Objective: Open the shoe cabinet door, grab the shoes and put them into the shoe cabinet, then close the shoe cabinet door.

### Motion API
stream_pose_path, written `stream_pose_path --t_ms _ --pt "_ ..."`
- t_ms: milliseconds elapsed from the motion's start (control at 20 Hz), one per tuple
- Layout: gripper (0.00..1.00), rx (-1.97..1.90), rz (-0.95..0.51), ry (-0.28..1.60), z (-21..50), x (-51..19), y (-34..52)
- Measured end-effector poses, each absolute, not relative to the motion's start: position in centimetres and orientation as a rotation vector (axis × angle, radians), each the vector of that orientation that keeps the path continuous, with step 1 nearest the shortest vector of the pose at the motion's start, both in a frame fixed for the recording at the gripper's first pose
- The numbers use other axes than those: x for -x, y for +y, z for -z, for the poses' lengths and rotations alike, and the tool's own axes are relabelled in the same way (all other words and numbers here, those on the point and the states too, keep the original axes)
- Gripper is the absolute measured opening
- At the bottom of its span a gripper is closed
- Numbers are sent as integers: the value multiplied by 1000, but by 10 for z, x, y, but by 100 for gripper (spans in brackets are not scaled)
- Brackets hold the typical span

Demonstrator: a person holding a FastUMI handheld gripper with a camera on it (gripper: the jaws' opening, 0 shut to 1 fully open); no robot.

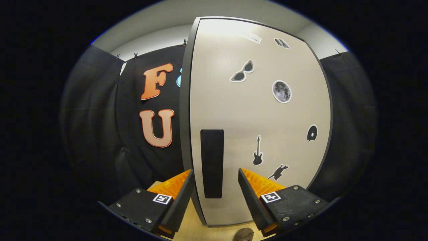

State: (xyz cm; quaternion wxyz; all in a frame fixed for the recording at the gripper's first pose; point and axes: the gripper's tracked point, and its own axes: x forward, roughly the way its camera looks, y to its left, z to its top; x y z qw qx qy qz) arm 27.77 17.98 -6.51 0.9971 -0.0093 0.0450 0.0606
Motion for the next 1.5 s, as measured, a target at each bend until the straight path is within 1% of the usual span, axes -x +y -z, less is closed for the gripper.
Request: stream_pose_path --t_ms 150,200,250,300,350,400,500,700,950,1000,1500 --pt "74 21 -115 92 69 -292 182" --pt "67 20 -117 91 69 -294 183" --pt "64 23 -124 90 69 -295 186" --pt "57 31 -126 90 70 -296 188" --pt "54 37 -133 90 70 -298 188" --pt "48 45 -129 83 70 -298 189" --pt "40 57 -126 76 70 -298 188" --pt "36 27 -158 91 71 -298 188" --pt "36 31 -163 88 71 -295 187" --pt "33 22 -165 93 71 -291 186" --pt "31 20 -162 83 69 -246 168"
